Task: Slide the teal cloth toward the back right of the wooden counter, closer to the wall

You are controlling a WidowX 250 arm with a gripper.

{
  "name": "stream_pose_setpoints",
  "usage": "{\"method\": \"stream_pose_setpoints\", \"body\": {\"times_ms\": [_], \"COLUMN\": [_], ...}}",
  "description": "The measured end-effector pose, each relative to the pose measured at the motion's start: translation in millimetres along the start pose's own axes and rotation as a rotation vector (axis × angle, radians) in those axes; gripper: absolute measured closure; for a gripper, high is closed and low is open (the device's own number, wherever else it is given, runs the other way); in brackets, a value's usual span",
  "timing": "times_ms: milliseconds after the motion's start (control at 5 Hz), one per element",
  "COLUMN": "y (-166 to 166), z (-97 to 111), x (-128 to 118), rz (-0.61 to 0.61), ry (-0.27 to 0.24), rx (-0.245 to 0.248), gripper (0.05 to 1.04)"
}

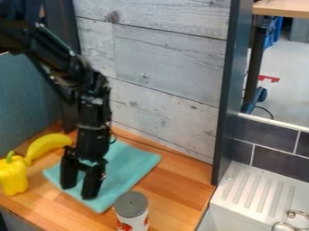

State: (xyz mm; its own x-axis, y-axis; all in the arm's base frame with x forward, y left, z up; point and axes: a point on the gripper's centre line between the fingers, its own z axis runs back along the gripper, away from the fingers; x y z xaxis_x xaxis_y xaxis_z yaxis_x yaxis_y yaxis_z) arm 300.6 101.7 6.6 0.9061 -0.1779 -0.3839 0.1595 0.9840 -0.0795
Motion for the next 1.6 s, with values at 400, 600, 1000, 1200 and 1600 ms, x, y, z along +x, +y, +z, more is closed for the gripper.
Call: {"method": "stream_pose_setpoints", "body": {"times_ms": [400,600,1000,1200,1600], "y": [-12,-16,-12,-14,-44], "z": [17,18,33,65,86], "x": [30,30,9,-25,-96], "rz": [0.003,0.027,0.143,0.227,0.261], "ry": [0.011,0.012,-0.013,-0.057,-0.077], "rx": [0.026,0.002,-0.013,0.053,0.101], "gripper": [0.081,0.081,0.082,0.082,0.082]}}
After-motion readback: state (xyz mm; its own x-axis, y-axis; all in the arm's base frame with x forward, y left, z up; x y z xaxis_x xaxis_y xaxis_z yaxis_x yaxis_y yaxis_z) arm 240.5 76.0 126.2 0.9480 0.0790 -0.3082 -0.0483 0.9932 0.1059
